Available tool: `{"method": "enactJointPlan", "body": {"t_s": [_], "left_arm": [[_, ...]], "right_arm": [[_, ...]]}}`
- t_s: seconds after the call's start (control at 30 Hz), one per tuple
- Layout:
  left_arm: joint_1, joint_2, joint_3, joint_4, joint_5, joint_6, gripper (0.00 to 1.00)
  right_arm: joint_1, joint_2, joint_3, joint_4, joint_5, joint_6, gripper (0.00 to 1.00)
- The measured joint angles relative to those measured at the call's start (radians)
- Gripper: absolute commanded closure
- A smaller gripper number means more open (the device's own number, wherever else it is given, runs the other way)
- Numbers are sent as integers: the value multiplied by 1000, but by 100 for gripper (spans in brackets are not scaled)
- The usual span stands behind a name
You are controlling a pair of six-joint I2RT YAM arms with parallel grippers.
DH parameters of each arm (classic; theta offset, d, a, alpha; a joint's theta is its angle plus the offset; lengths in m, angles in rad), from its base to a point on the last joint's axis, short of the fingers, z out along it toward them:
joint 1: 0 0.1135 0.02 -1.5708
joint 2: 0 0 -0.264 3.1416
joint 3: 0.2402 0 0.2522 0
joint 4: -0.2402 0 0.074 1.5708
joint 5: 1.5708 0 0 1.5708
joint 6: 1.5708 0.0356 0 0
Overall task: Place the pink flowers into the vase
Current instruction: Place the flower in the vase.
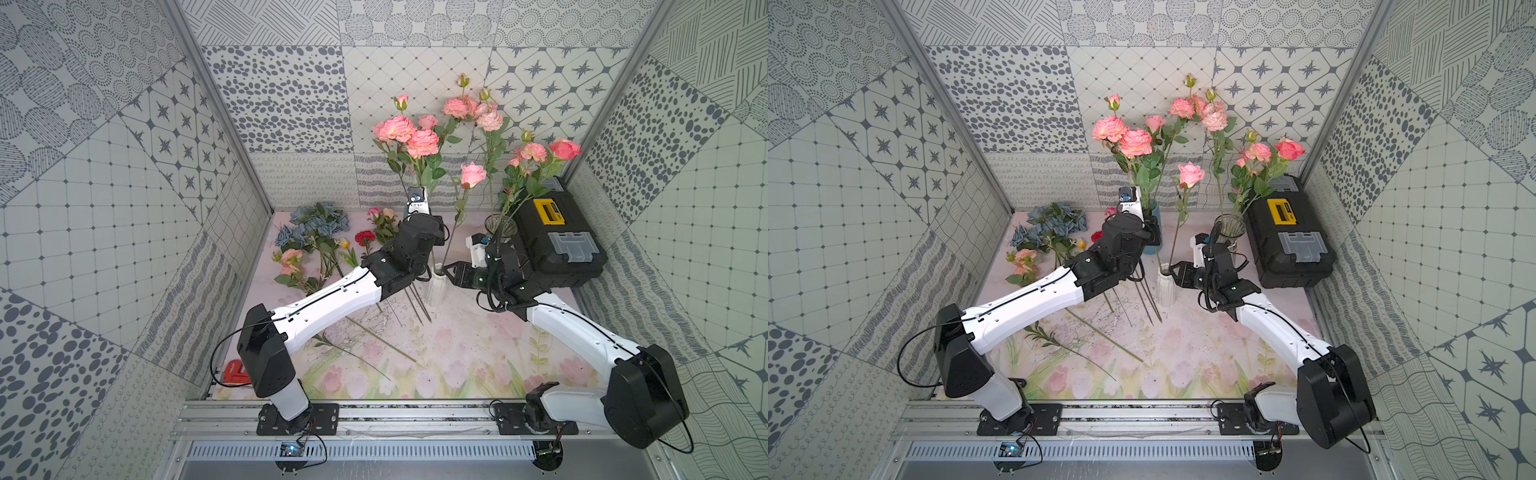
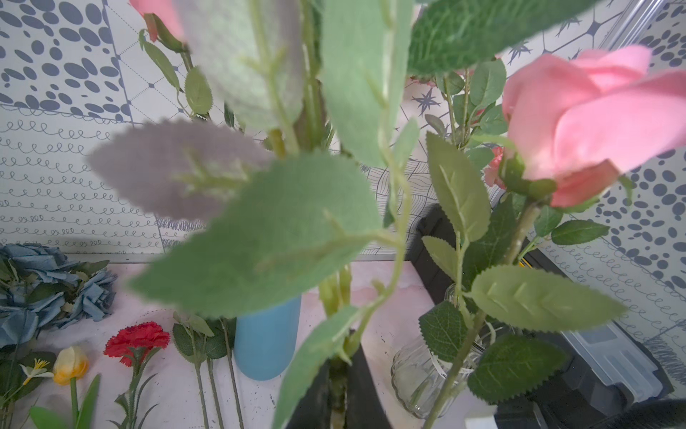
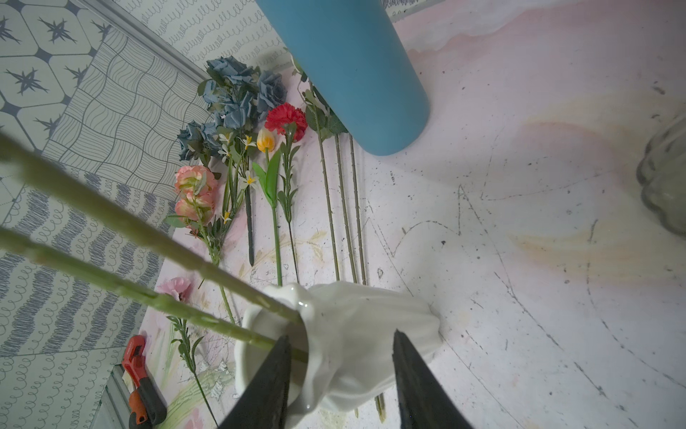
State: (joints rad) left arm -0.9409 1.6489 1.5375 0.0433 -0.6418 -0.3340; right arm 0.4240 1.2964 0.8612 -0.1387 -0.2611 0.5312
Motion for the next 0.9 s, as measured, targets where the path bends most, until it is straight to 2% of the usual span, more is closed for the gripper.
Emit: {"method": "enactJointPlan", "body": {"t_s": [0.9], "left_arm": [[-23,29,-113,37,-37,-155,100]], "right_arm": [[0,0,-6,13,0,2,55]]}}
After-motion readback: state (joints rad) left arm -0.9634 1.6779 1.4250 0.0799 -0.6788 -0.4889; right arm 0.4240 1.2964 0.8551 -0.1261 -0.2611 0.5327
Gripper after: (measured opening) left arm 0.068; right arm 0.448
